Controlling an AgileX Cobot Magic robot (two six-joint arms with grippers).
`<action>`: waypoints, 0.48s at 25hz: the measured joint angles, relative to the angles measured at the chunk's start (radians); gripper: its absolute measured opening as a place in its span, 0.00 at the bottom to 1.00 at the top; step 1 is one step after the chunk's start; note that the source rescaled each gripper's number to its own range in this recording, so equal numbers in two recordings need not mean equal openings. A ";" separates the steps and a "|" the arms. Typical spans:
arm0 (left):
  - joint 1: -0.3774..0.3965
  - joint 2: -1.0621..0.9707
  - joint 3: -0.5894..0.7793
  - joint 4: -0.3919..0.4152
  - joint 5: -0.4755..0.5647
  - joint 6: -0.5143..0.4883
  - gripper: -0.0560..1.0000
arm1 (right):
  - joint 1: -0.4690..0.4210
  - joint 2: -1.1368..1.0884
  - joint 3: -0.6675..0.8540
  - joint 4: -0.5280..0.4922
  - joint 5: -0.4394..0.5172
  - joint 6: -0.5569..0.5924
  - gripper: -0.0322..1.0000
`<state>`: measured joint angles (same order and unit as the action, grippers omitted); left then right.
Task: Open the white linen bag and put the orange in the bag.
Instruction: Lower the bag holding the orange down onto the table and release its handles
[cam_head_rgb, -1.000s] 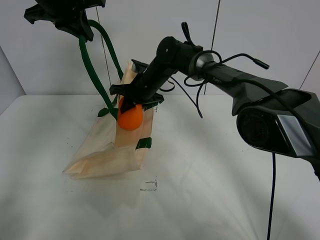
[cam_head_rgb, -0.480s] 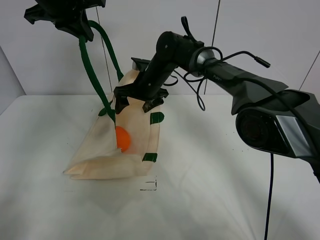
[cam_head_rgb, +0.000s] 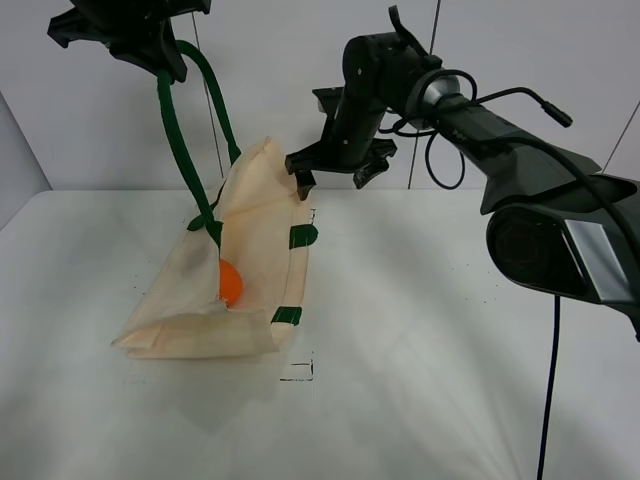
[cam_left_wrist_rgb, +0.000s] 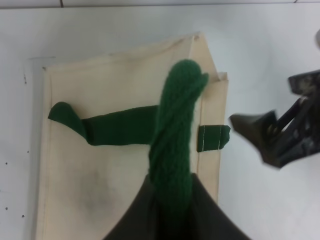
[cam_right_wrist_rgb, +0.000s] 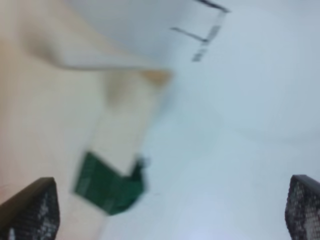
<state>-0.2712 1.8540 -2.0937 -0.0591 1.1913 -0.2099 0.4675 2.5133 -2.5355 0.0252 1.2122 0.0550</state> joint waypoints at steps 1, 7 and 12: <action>0.000 0.000 0.000 0.000 0.000 0.000 0.05 | -0.018 0.000 0.000 -0.018 0.000 0.000 1.00; 0.000 0.000 0.000 0.000 0.000 0.000 0.05 | -0.164 0.000 0.000 -0.066 0.000 0.000 1.00; 0.000 0.000 0.000 0.000 0.000 0.000 0.05 | -0.294 0.000 0.000 -0.068 0.000 0.000 1.00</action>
<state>-0.2712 1.8540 -2.0937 -0.0591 1.1913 -0.2099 0.1734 2.5133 -2.5355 -0.0431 1.2122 0.0550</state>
